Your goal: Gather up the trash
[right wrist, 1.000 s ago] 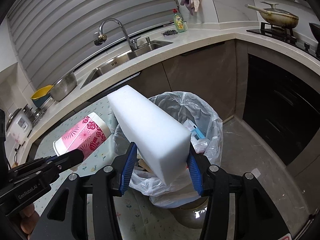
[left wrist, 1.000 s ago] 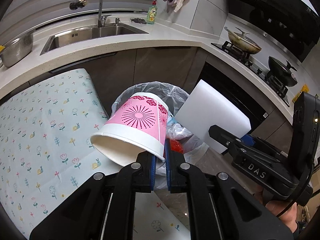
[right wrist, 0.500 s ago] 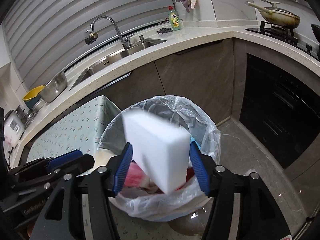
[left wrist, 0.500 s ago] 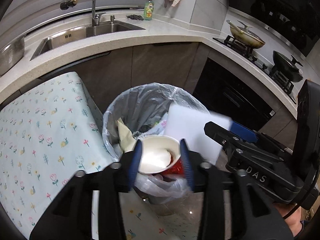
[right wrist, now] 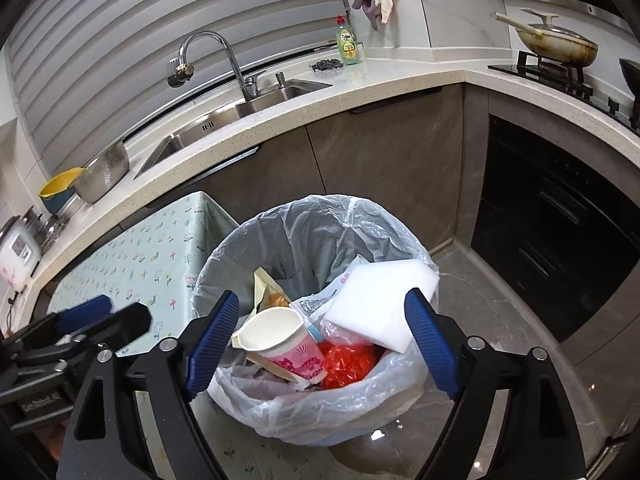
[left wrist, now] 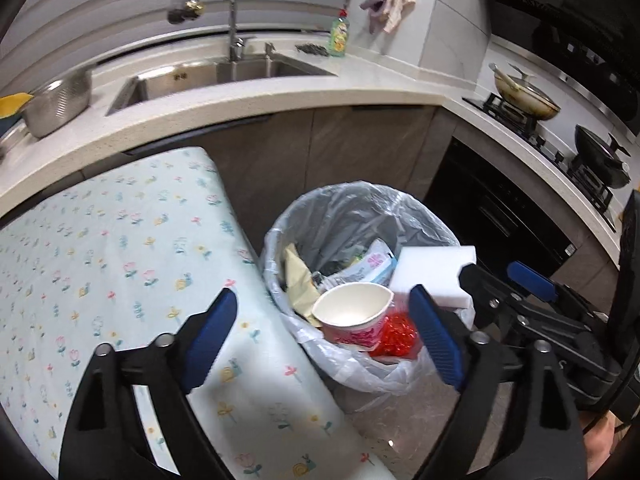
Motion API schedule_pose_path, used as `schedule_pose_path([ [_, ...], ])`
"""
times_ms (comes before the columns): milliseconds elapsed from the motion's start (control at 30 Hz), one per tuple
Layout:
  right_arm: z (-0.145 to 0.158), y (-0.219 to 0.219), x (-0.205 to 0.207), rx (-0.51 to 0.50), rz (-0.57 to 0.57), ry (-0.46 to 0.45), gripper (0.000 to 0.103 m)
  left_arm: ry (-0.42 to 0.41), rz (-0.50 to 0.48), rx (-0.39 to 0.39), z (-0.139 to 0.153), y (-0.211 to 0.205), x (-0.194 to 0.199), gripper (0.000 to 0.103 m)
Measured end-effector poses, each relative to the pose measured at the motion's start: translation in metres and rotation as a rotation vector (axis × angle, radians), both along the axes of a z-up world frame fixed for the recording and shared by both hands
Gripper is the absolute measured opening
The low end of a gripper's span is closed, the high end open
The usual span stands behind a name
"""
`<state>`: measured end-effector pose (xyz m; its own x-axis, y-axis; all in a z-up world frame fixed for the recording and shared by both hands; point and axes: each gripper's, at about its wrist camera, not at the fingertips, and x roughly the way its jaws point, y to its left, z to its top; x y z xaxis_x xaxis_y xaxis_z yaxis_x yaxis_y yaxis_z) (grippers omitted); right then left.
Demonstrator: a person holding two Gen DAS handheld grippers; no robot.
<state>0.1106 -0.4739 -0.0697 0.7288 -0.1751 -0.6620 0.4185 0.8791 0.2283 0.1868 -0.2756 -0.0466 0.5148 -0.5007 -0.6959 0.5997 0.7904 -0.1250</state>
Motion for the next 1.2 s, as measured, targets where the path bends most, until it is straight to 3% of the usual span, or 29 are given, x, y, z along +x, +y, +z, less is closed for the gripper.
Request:
schedule_pose_path([
  [300, 0.020, 0.024, -0.024, -0.072, 0.028, 0.022, 0.087, -0.049, 0.087, 0.017, 0.015, 0.036, -0.016, 0.092],
  [433, 0.030, 0.038, -0.036, -0.096, 0.032, 0.021, 0.096, -0.076, 0.109, 0.033, 0.021, 0.049, -0.028, 0.094],
  [700, 0.041, 0.063, -0.055, -0.132, 0.049, 0.045, 0.096, -0.093, 0.151, 0.041, 0.026, 0.071, -0.051, 0.096],
  [1200, 0.050, 0.084, -0.101, -0.152, 0.024, 0.056, 0.096, -0.044, 0.222, 0.045, 0.021, 0.097, -0.085, 0.096],
])
